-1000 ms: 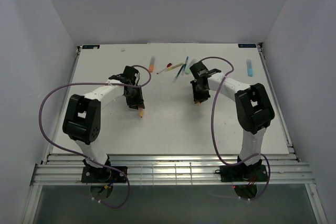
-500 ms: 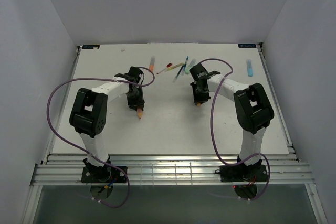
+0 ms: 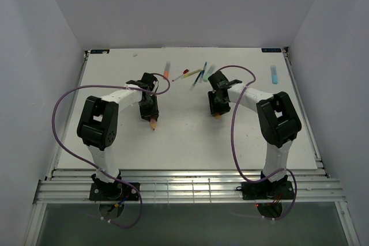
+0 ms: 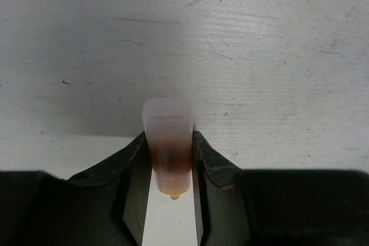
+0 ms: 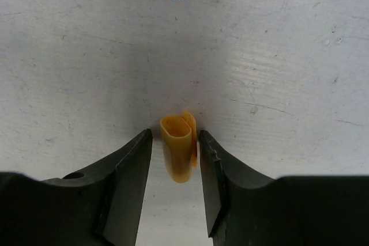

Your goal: Open the pen caps

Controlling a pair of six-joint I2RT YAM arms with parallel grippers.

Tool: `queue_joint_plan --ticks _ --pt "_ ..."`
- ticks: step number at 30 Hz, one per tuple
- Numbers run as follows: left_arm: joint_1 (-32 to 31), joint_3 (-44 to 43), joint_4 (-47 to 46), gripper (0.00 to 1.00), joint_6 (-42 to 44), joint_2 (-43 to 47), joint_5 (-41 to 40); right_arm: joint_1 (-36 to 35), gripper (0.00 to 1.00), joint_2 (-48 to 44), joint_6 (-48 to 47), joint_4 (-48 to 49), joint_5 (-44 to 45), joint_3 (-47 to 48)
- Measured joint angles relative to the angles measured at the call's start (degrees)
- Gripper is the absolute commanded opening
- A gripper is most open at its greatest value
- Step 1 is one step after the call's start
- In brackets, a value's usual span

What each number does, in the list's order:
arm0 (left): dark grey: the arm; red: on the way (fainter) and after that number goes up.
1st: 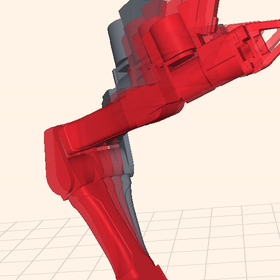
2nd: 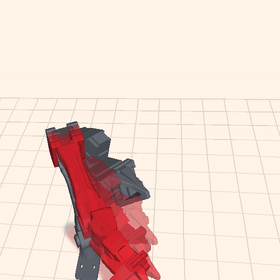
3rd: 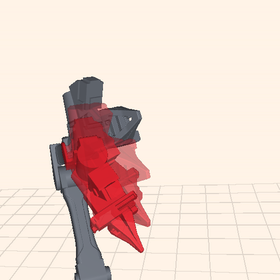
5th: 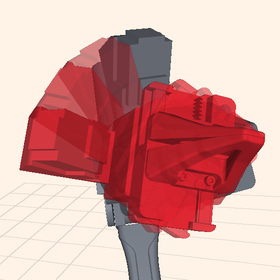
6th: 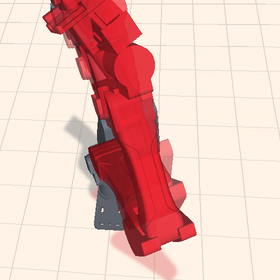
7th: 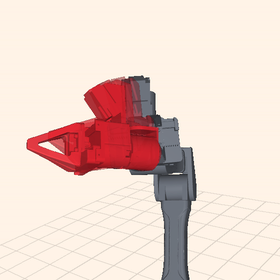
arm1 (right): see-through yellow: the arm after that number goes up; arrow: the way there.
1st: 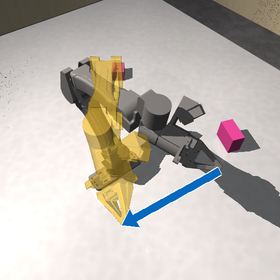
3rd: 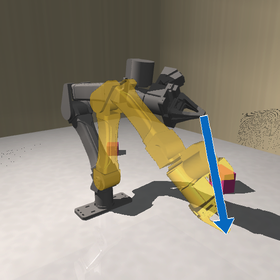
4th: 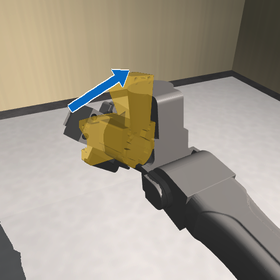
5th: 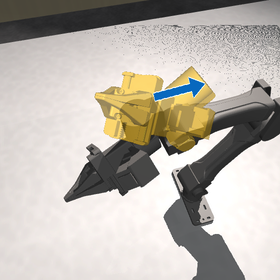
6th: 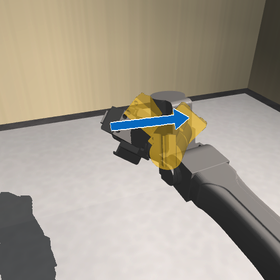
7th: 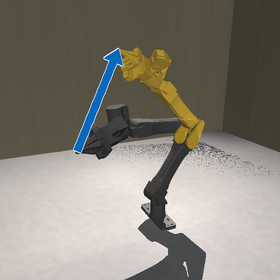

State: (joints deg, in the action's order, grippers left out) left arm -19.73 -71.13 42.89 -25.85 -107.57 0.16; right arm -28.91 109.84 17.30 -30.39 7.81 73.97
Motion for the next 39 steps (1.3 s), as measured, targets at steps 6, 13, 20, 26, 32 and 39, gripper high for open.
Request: queue_joint_plan --ticks 6,13,20,26,32,39 --pt "0.0 0.0 -0.1 0.50 0.0 0.0 -0.2 0.0 0.53 0.0 0.0 0.3 -0.7 0.0" --pt "0.0 0.0 -0.2 0.53 0.0 0.0 -0.2 0.0 0.57 0.0 0.0 0.5 -1.0 0.0" --pt "0.0 0.3 0.4 0.57 -0.4 0.6 -3.0 0.0 0.64 -0.3 -1.0 0.4 -1.8 0.0" --pt "0.0 -0.1 4.1 0.67 -2.6 4.5 -9.2 0.0 0.68 -2.1 -1.2 -1.3 -2.0 0.0" --pt "0.8 -6.1 7.6 0.93 -6.5 8.3 -13.2 0.0 0.82 -9.7 -1.5 -3.8 -1.9 0.4" --pt "1.3 -16.7 8.0 0.98 -8.0 7.1 -14.0 -0.2 0.90 -15.7 -2.7 -7.3 2.0 4.1"
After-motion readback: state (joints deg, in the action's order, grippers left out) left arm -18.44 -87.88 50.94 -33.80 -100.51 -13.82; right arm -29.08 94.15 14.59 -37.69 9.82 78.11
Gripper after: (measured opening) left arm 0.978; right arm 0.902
